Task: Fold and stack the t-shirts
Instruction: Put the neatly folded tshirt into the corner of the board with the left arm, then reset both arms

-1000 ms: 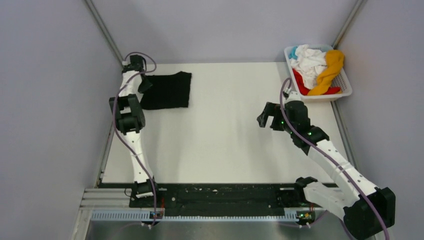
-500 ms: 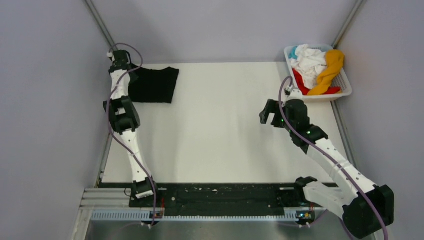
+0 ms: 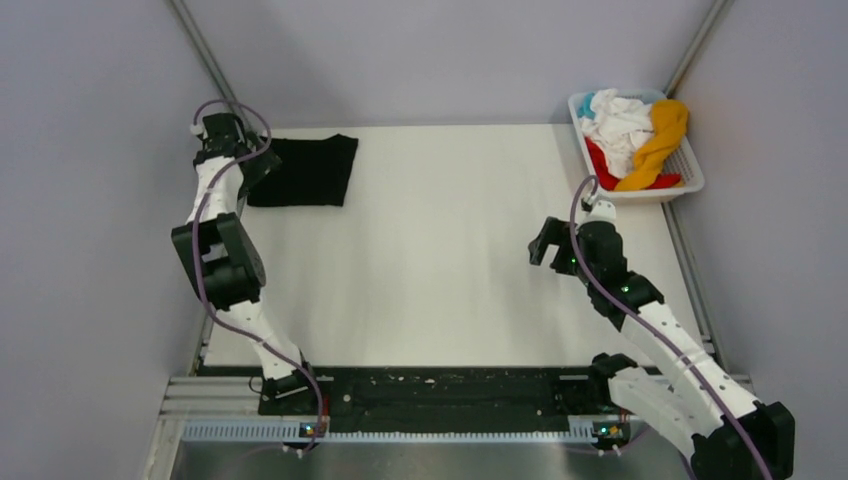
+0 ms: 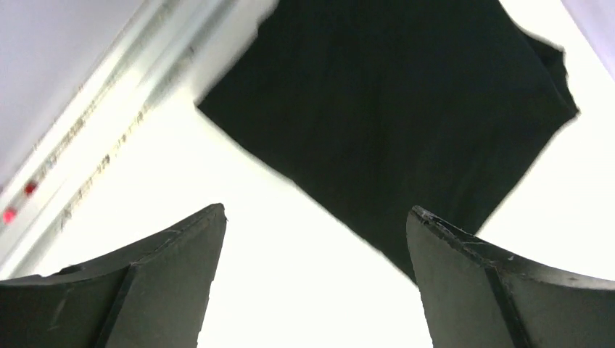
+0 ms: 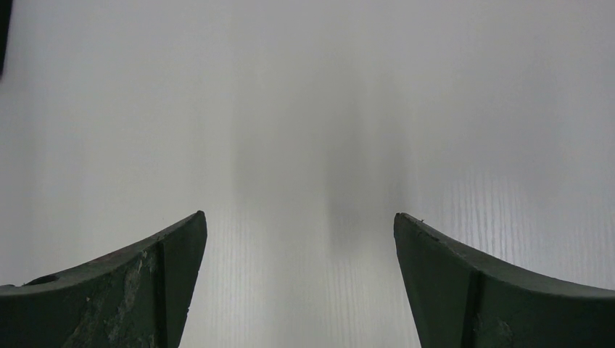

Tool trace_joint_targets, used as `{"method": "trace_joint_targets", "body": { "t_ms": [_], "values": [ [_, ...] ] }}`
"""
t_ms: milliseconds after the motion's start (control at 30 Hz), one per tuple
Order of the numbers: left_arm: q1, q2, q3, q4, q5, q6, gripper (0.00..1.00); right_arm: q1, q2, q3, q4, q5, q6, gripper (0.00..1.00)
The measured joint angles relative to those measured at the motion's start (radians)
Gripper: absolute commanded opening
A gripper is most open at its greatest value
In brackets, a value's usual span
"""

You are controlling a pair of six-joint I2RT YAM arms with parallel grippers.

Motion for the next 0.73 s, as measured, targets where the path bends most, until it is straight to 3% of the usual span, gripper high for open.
{"method": "trace_joint_targets", "body": {
  "t_ms": [167, 333, 500, 633, 733],
  "values": [
    [-0.094, -0.351, -0.354, 0.078, -0.023, -0.024, 0.99, 0.000, -0.094, -0.084, -0.014, -0.019, 0.031, 0.99],
    [-0.306, -0.842, -0.806, 0.215, -0.053, -0.068, 0.99, 0.000, -0.237, -0.196, -0.020, -0.021, 0.060, 0.99],
    [-0.443, -1.162, -1.131, 0.267, -0.055, -0.136, 0.99, 0.000, -0.351, -0.229, -0.063, 0.017, 0.071, 0.99],
    [-0.447, -1.314, -1.282, 0.233, -0.068, -0.160, 0.99, 0.000, -0.429, -0.235, -0.077, 0.051, 0.090, 0.99],
    [-0.447, -1.395, -1.299, 0.196, -0.099, -0.160, 0.99, 0.000, -0.472, -0.240, -0.077, 0.070, 0.097, 0.99]
  ]
}}
